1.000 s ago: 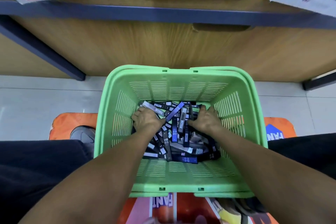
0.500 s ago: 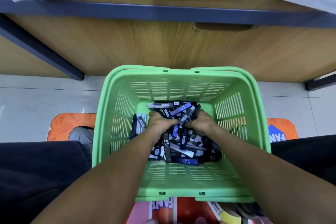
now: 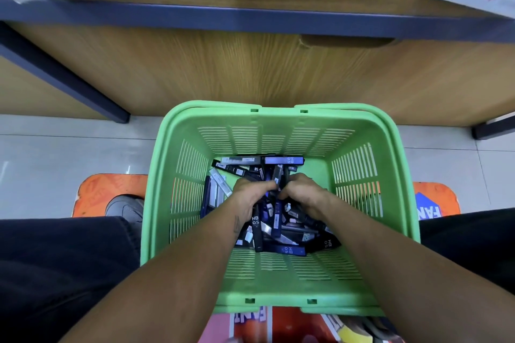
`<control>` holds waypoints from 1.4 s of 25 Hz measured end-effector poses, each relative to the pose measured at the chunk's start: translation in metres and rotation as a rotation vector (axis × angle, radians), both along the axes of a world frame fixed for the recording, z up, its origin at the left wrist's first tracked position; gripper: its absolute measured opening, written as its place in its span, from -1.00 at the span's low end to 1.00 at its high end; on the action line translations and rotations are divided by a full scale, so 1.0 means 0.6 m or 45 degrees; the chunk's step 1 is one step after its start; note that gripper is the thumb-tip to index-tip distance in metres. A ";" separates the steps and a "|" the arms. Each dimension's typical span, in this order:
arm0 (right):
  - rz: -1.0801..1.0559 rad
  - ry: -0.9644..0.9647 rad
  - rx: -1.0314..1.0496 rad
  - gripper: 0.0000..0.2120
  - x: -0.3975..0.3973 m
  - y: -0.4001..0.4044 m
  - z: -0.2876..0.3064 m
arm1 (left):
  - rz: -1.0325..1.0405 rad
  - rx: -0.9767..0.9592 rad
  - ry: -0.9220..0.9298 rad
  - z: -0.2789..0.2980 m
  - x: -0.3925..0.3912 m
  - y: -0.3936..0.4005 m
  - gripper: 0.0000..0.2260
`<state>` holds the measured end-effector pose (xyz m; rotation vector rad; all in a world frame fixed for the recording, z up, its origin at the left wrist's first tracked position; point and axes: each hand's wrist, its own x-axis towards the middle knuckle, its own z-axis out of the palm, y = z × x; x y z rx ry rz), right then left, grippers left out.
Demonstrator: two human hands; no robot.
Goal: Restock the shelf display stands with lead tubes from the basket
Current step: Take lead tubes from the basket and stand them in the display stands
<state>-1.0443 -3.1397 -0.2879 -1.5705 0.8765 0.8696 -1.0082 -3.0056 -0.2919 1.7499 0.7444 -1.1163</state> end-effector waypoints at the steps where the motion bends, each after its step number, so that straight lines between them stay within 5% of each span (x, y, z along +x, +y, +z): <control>1: 0.025 -0.001 0.009 -0.75 0.000 0.000 0.003 | 0.026 -0.018 0.000 0.004 -0.002 -0.006 -0.51; 4: 0.007 -0.042 0.163 -0.63 0.000 0.016 0.007 | 0.123 -0.059 -0.009 0.013 -0.001 -0.019 -0.62; 8: 0.019 -0.081 0.248 -0.60 0.005 0.043 0.006 | 0.207 -0.111 0.016 0.014 0.000 -0.010 -0.32; 13: 0.011 -0.031 0.502 -0.13 -0.003 0.036 -0.011 | 0.428 -0.202 0.098 0.009 0.007 0.012 -0.38; 17: 0.020 -0.064 0.503 -0.41 -0.005 0.008 0.010 | 0.548 -0.199 0.088 0.026 0.004 0.018 -0.61; 22: 0.144 -0.068 0.337 -0.60 -0.001 -0.018 0.040 | 0.601 -0.208 0.031 0.032 -0.004 0.024 -0.43; 27: -0.162 -0.183 0.127 -0.82 0.009 -0.036 0.042 | 0.377 -0.260 0.014 0.006 -0.011 0.035 -0.13; 32: -0.248 -0.343 -0.041 -0.84 0.024 -0.018 0.054 | 0.181 -0.354 -0.048 0.064 -0.021 0.024 -0.28; 35: -0.197 -0.418 -0.005 -0.85 0.033 -0.014 0.069 | 0.199 -0.443 -0.061 0.057 -0.020 0.026 -0.61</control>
